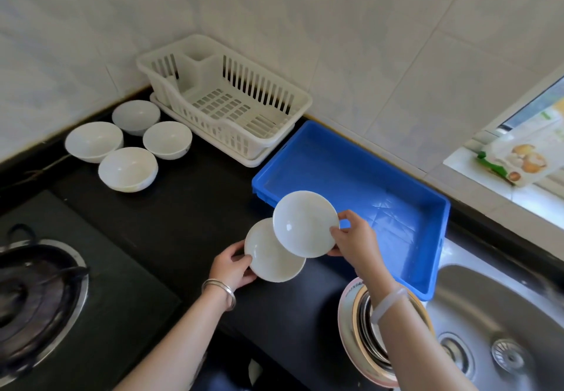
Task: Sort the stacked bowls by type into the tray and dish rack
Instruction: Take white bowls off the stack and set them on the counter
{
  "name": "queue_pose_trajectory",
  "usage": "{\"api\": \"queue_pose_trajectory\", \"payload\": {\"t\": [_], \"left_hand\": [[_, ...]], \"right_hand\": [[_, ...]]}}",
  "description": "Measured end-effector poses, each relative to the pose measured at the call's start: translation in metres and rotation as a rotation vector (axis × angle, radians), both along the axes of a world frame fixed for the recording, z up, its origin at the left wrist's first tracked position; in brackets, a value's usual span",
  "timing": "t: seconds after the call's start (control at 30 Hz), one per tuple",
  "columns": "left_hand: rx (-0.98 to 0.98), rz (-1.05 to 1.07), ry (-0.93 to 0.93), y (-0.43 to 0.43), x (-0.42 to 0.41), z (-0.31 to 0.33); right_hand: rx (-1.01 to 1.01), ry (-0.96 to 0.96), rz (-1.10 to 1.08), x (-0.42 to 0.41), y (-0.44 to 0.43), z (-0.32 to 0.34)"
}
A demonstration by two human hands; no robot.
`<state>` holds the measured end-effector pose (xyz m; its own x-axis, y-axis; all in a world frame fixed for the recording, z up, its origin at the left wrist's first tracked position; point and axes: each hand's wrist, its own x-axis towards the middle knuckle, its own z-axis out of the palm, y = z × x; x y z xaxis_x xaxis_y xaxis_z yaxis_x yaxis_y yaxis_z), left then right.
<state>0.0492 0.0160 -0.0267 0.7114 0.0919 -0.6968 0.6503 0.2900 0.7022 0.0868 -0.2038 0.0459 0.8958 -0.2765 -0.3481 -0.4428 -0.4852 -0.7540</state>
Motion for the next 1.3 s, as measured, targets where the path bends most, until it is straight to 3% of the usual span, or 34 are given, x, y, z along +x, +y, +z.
{"api": "queue_pose_trajectory", "payload": {"t": [0.37, 0.63, 1.3], "left_hand": [[0.010, 0.416, -0.002, 0.104, 0.015, 0.024], [-0.081, 0.697, 0.036, 0.150, 0.033, 0.015], [-0.103, 0.829, 0.112, 0.158, 0.060, 0.004]], "right_hand": [[0.195, 0.040, 0.111, 0.077, 0.089, -0.004], [0.355, 0.148, 0.075, 0.136, 0.177, -0.032], [0.443, 0.229, -0.093, 0.170, 0.222, -0.085]]}}
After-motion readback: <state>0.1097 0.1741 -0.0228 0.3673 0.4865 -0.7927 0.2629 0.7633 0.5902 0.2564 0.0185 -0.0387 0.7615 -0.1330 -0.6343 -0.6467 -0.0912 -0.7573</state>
